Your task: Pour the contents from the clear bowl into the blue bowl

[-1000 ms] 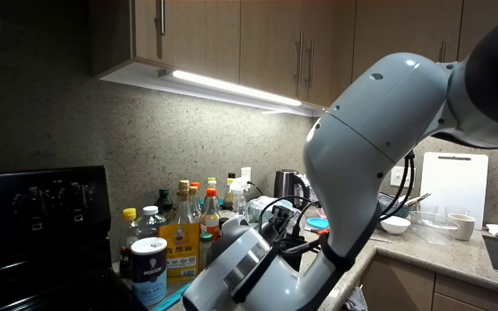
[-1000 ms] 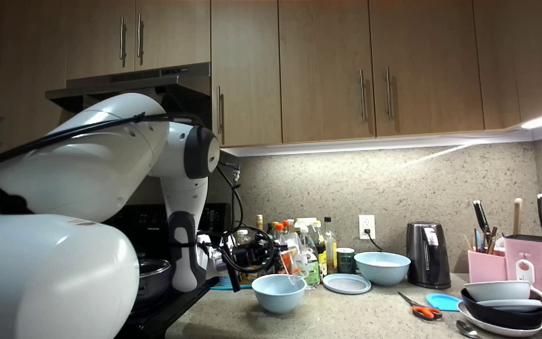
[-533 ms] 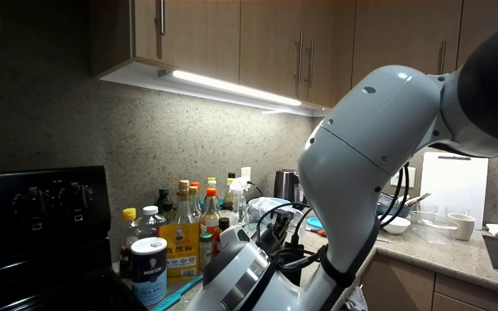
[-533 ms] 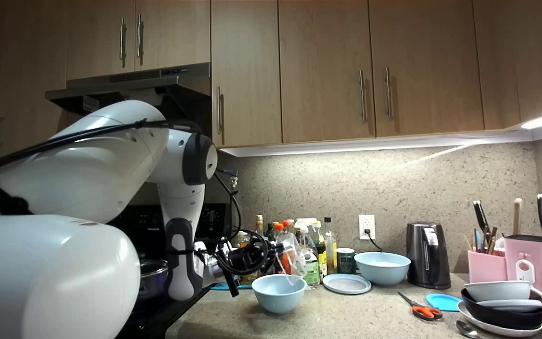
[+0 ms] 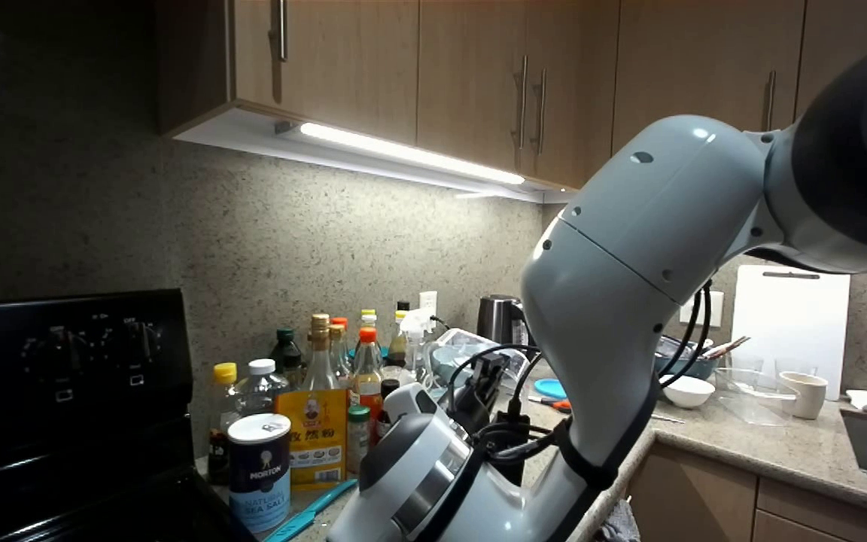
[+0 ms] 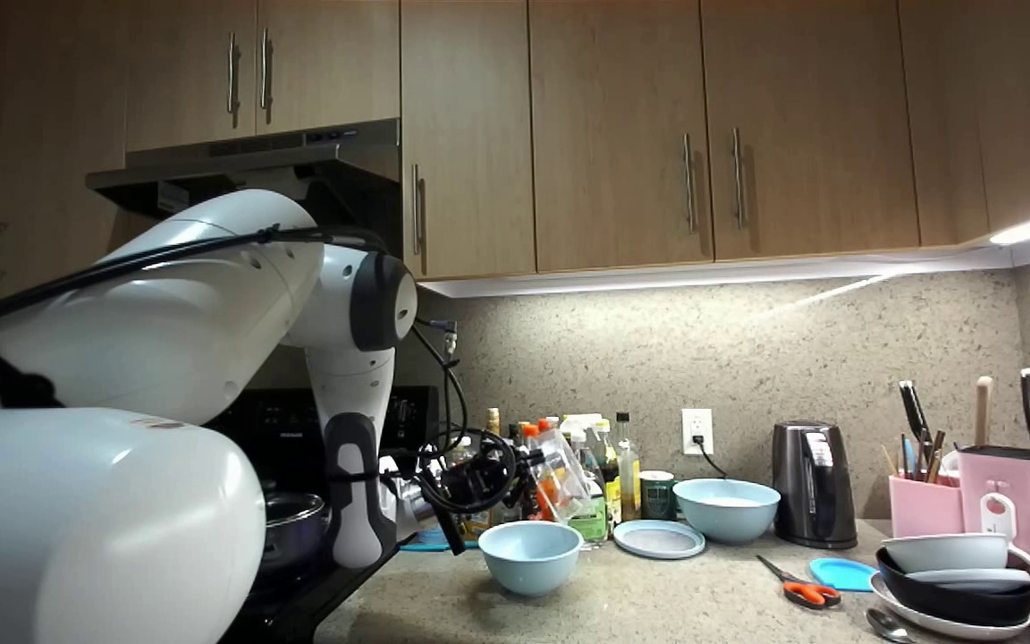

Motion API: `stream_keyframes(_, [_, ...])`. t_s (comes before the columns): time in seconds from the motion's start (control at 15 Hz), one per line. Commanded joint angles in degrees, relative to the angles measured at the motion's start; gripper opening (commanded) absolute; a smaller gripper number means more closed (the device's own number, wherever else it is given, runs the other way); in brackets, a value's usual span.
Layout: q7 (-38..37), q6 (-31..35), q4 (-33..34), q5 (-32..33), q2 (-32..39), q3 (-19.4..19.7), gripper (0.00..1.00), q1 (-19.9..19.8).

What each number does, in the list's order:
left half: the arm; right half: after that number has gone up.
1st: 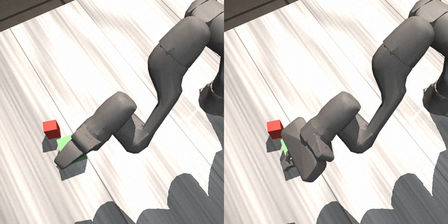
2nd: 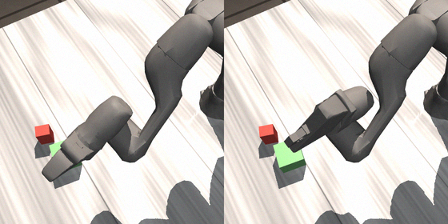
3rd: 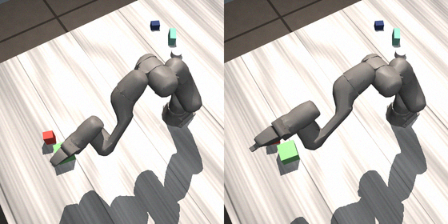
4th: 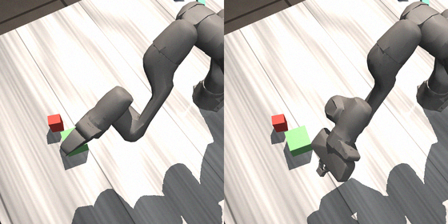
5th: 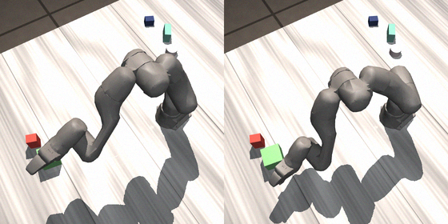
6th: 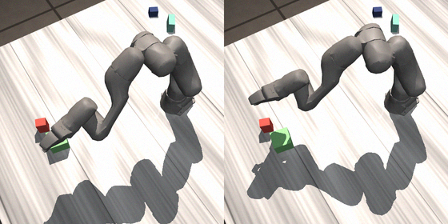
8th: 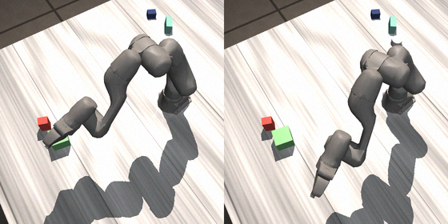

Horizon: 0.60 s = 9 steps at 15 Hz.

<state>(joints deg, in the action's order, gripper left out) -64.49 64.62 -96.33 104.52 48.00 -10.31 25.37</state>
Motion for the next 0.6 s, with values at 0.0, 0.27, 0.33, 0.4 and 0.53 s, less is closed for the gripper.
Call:
stream_keyframes(0.0, [1.45,-1.26,-1.43,0.44,-0.99,-0.66,0.03,-1.15])
stream_keyframes(0.27, [2.49,-0.08,-1.19,0.03,-0.13,-1.02,0.03,-1.97])
stream_keyframes(0.33, [3.64,0.39,-0.81,-0.33,0.48,-1.19,0.03,-2.25])
stream_keyframes(0.4, [3.73,2.29,-1.06,-0.51,0.13,-1.97,0.03,-2.72])
stream_keyframes(0.53, [3.83,4.61,-0.80,-0.92,0.37,-2.72,0.03,-3.29])
